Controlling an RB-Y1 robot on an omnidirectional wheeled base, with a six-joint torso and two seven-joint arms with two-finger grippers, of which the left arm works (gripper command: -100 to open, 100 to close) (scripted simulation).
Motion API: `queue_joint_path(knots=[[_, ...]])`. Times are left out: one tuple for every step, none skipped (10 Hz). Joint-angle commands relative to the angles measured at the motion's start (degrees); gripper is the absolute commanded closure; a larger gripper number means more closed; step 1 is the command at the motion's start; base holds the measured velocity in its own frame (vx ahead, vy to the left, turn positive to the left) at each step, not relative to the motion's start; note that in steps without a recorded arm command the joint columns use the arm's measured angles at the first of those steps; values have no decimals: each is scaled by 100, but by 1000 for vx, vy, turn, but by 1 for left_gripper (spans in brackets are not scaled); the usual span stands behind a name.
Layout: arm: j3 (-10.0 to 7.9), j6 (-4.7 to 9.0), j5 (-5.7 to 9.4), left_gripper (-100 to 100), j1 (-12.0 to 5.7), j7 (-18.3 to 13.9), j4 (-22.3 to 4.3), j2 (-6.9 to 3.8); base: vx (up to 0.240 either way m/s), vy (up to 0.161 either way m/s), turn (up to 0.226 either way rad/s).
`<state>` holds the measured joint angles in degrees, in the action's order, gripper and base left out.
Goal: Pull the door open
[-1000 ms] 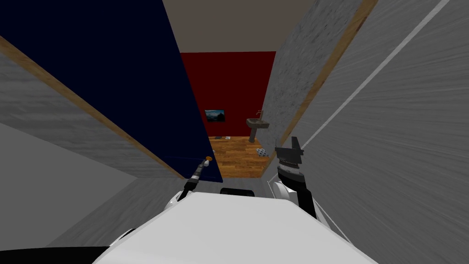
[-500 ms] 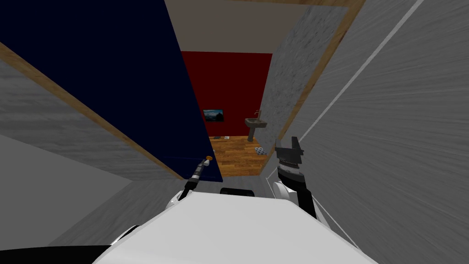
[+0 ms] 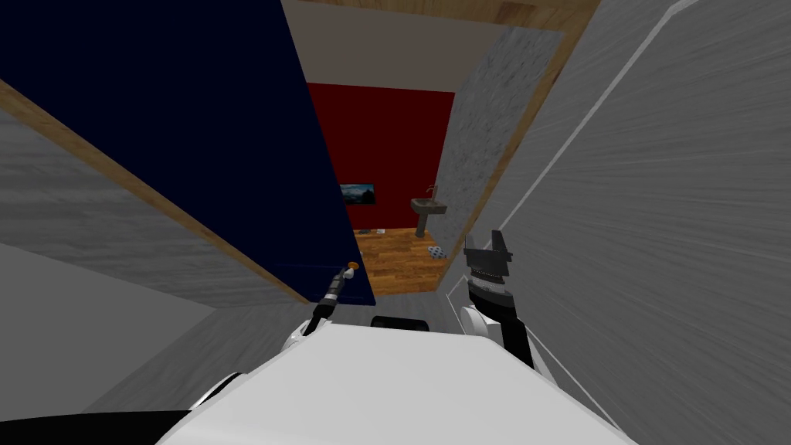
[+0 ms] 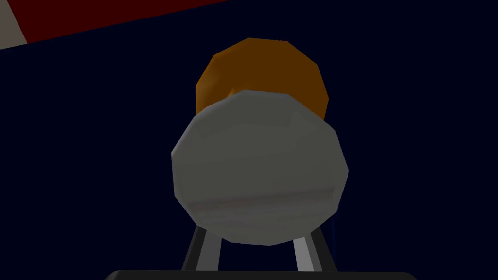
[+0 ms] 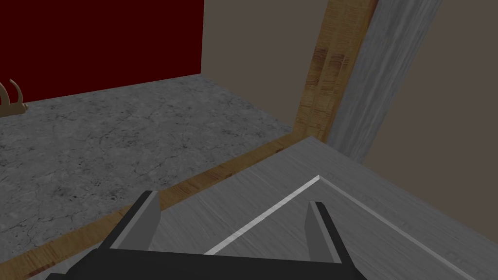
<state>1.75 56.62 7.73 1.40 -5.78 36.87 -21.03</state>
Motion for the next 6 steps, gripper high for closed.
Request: queue_joint_path(knots=[[105, -4, 14, 100, 20, -187, 96, 93, -43, 9, -43], [150, -32, 117, 100, 3, -420, 103, 98, -51, 19, -25], [150, -32, 117, 100, 3, -427, 103, 98, -47, 24, -35], [195, -61, 220, 100, -14, -651, 109, 103, -49, 23, -118], [195, -61, 220, 100, -14, -666, 109, 103, -40, 25, -45], [239, -89, 323, 100, -32, -897, 116, 107, -61, 34, -48]])
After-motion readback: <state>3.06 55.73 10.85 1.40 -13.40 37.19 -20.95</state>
